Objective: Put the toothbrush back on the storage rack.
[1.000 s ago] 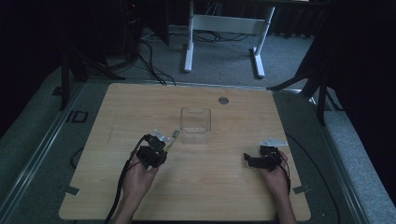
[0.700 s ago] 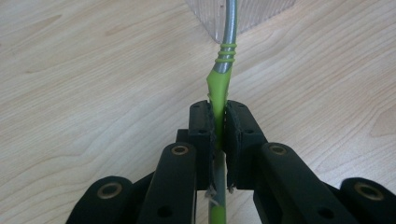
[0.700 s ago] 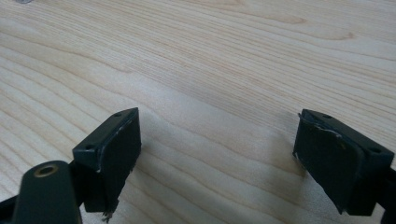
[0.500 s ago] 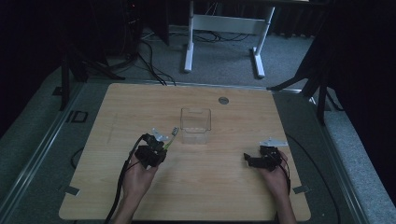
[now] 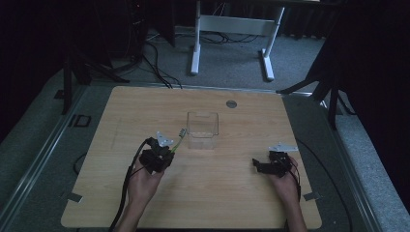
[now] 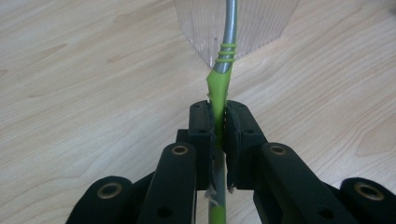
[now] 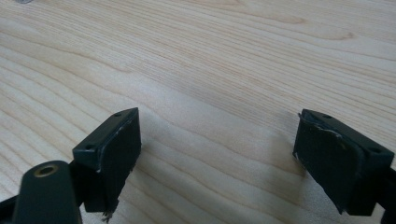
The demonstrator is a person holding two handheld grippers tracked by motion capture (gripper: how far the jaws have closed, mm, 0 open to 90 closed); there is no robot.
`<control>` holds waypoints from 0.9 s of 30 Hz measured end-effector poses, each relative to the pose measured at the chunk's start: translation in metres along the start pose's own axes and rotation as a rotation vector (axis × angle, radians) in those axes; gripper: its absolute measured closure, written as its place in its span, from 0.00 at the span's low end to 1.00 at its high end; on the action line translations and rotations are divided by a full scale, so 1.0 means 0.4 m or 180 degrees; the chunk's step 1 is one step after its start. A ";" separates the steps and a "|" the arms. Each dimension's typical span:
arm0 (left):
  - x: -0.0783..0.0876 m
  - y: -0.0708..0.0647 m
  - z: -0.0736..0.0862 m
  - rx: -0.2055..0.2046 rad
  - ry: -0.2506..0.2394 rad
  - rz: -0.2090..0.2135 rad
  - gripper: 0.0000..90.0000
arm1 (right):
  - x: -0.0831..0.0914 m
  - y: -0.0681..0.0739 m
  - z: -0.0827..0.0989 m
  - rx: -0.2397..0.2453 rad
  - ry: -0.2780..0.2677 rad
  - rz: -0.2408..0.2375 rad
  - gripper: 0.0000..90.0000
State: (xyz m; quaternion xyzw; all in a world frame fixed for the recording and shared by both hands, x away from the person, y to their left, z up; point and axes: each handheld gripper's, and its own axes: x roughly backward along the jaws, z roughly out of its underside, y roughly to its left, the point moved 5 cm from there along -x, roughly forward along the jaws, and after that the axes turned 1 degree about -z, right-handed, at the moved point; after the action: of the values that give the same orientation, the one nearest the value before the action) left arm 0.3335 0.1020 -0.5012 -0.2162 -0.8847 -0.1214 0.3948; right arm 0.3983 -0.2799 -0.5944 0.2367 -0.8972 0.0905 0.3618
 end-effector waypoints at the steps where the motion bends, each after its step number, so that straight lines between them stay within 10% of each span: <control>1: 0.002 0.000 -0.001 -0.0003 -0.0016 -0.0014 0.91 | 0.000 0.000 0.000 0.0000 0.0000 0.0000 0.16; 27: 0.020 -0.003 -0.026 0.0049 -0.0341 0.0044 0.91 | 0.000 0.000 0.000 0.0000 0.0000 0.0000 0.16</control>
State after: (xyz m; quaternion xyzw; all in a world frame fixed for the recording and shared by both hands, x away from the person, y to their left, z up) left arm 0.3349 0.0992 -0.4885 -0.2255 -0.9039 -0.1001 0.3494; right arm 0.3983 -0.2799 -0.5944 0.2368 -0.8972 0.0905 0.3618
